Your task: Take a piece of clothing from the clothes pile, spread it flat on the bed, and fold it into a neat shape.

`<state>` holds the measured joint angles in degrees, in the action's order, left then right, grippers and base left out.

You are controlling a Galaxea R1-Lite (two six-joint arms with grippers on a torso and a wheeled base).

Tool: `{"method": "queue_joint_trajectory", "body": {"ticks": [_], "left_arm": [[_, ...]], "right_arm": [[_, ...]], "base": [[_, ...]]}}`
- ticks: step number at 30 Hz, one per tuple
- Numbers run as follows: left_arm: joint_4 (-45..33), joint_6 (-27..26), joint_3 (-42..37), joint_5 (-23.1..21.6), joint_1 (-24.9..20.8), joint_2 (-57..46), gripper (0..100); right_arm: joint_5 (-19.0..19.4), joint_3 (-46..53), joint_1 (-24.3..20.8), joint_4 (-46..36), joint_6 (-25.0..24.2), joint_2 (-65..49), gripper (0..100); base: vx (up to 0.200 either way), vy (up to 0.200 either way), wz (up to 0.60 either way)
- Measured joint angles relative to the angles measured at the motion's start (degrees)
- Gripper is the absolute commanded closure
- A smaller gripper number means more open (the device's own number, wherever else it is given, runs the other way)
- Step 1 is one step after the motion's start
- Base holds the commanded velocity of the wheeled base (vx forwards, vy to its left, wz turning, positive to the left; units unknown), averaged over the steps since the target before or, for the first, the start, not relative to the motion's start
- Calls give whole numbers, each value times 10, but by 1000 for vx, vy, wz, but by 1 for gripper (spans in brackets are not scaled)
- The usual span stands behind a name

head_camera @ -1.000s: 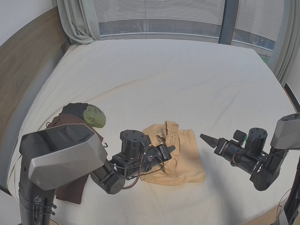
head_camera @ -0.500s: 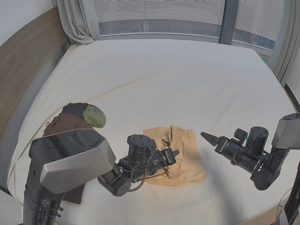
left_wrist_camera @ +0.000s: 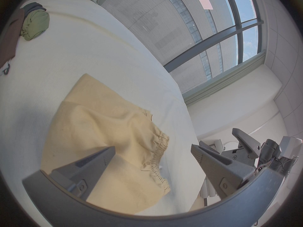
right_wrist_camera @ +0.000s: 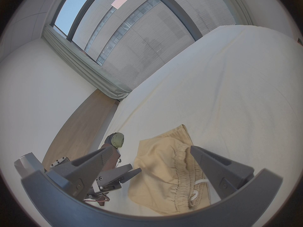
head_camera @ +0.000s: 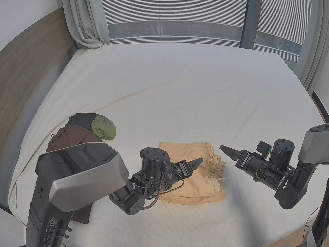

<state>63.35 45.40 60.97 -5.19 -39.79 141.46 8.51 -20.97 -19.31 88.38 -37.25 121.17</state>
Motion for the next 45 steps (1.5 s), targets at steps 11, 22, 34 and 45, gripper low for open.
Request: {"method": "queue_joint_trajectory", "body": {"ticks": [11,22,34,45], "left_arm": [[15,-3,-38,-1,25,-18,0],[59,-1,-141,-24,65,-85,0],[78,-33,-271,-89,159,-193,0],[123,-42,-348,-156,205,-255,0]], "right_arm": [[0,4,-6,0,-1,2,0],[-1,11,-23,0,-2,3,0],[-1,18,-40,0,-2,4,0],[-1,24,-53,0,-3,6,0]], "base": [[0,0,0],[0,0,0],[0,0,0],[0,0,0]]}}
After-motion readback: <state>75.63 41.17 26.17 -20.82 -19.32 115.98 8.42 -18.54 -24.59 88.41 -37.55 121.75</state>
